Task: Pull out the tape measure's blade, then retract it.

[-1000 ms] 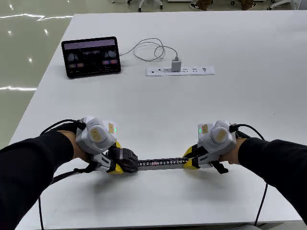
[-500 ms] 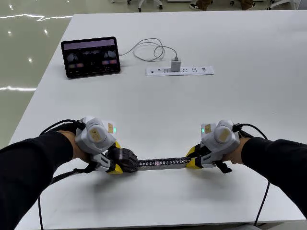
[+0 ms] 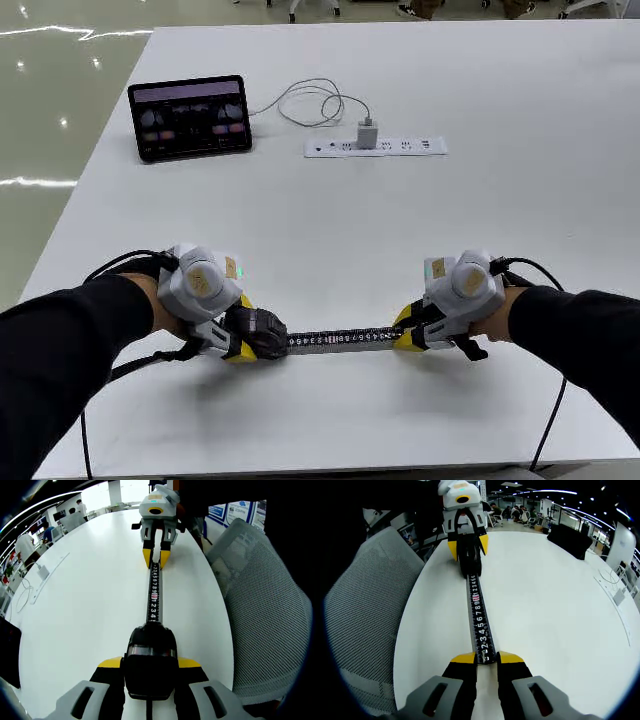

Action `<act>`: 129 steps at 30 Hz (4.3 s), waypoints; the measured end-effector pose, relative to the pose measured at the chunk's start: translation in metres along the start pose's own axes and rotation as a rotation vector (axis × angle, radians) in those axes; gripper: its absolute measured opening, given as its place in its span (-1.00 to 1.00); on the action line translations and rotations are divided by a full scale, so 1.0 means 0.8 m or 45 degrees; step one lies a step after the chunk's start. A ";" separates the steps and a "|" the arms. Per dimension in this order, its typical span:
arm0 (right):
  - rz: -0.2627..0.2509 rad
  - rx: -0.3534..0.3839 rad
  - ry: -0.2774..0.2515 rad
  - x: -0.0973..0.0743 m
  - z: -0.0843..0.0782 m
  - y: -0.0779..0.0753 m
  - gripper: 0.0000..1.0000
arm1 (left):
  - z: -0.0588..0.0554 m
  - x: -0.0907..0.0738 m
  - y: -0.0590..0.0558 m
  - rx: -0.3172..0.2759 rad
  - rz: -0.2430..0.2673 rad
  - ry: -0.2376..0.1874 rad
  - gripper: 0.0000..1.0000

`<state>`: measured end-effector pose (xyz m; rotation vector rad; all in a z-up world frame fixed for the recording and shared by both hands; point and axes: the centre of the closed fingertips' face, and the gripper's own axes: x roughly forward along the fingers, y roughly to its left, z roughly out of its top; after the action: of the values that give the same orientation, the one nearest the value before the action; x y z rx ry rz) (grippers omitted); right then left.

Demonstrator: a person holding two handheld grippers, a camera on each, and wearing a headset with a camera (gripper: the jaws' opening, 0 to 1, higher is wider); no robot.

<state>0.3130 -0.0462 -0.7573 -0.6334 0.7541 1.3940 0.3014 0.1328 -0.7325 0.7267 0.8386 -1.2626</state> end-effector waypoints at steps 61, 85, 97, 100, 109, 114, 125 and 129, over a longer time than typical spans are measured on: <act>-0.017 0.017 0.033 -0.031 -0.040 -0.009 -0.80 | -0.001 0.000 0.000 0.002 -0.008 0.013 -0.32; -0.029 0.042 0.040 -0.042 -0.054 -0.008 -0.80 | 0.000 0.000 0.000 0.005 -0.011 0.012 -0.32; -0.033 0.048 0.047 -0.046 -0.060 -0.009 -0.80 | 0.000 0.000 0.000 0.002 -0.009 0.010 -0.32; -0.036 0.053 0.047 -0.047 -0.062 -0.010 -0.80 | 0.000 0.001 0.000 0.002 -0.011 0.010 -0.32; -0.036 0.058 0.051 -0.051 -0.065 -0.010 -0.80 | 0.000 0.002 0.001 0.002 -0.010 0.010 -0.32; -0.037 0.063 0.050 -0.050 -0.065 -0.010 -0.80 | -0.001 0.002 0.001 0.003 -0.009 0.010 -0.32; -0.039 0.077 0.041 -0.051 -0.064 -0.010 -0.80 | 0.000 0.001 0.000 0.002 -0.010 0.007 -0.32; -0.039 0.081 0.038 -0.051 -0.064 -0.010 -0.80 | 0.000 0.001 0.000 0.004 -0.011 0.008 -0.32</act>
<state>0.3154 -0.1123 -0.7580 -0.6150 0.8065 1.3303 0.3014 0.1321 -0.7330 0.7310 0.8459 -1.2699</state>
